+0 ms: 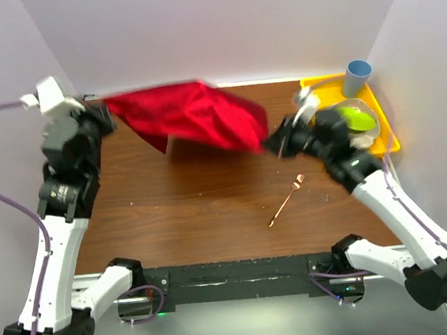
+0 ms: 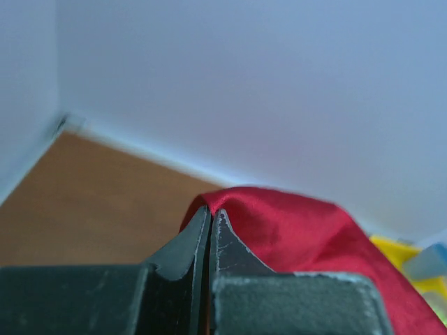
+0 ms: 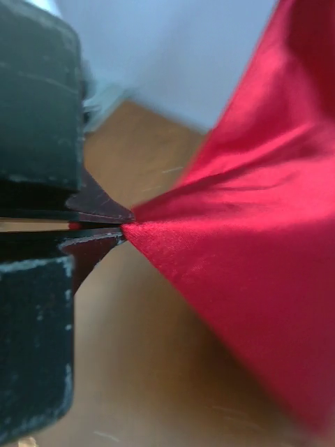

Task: Fold the napkin, place the utensils inside, and roll it up
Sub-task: Flatten the napkin out

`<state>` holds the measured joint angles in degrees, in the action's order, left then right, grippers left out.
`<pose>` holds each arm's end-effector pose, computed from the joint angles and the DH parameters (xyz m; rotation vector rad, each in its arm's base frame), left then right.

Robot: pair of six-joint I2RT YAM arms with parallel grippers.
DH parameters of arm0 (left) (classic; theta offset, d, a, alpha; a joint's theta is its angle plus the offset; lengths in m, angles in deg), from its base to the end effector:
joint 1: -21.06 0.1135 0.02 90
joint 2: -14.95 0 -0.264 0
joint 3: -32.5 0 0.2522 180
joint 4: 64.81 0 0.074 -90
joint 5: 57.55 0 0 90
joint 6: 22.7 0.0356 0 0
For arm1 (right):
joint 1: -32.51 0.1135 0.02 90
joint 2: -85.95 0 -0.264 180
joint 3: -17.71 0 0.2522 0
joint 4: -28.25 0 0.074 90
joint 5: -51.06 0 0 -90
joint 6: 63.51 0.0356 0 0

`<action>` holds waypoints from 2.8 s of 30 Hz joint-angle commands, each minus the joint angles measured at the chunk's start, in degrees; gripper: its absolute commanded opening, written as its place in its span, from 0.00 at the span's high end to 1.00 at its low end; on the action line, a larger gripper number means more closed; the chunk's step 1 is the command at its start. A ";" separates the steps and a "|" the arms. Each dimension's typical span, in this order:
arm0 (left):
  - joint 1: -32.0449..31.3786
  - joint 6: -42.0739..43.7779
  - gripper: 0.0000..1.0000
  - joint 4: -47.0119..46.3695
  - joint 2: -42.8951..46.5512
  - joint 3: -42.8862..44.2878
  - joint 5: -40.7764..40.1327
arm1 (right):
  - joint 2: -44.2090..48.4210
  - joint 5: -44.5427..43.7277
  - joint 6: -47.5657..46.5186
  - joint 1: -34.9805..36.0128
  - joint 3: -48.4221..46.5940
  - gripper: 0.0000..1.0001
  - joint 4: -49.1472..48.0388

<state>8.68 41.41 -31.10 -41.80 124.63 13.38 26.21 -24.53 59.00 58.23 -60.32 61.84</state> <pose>0.1866 -0.0290 0.4834 -0.4418 1.4852 -0.2730 0.2043 0.1083 0.3921 -0.0715 1.9340 0.9281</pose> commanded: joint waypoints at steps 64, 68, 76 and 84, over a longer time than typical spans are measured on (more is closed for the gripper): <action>2.45 -19.37 1.00 8.79 -57.94 -3.58 5.97 | -57.05 -32.61 -3.33 13.93 -18.23 0.25 4.33; 3.85 -17.81 0.92 8.45 -64.16 5.09 8.08 | -65.91 -33.49 -5.52 11.47 -27.47 0.24 5.74; 3.77 -8.04 0.73 15.83 -70.53 25.45 5.10 | -74.38 -34.99 -15.80 5.66 -48.99 0.18 12.84; 3.51 -2.24 0.68 11.34 -51.88 3.47 5.62 | -59.01 -29.98 -11.87 12.16 -40.16 0.08 19.28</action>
<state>12.35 34.02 -19.13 -101.69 134.20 19.17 -44.24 -58.19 45.30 64.89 -104.01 75.64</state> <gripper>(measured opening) 0.349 0.914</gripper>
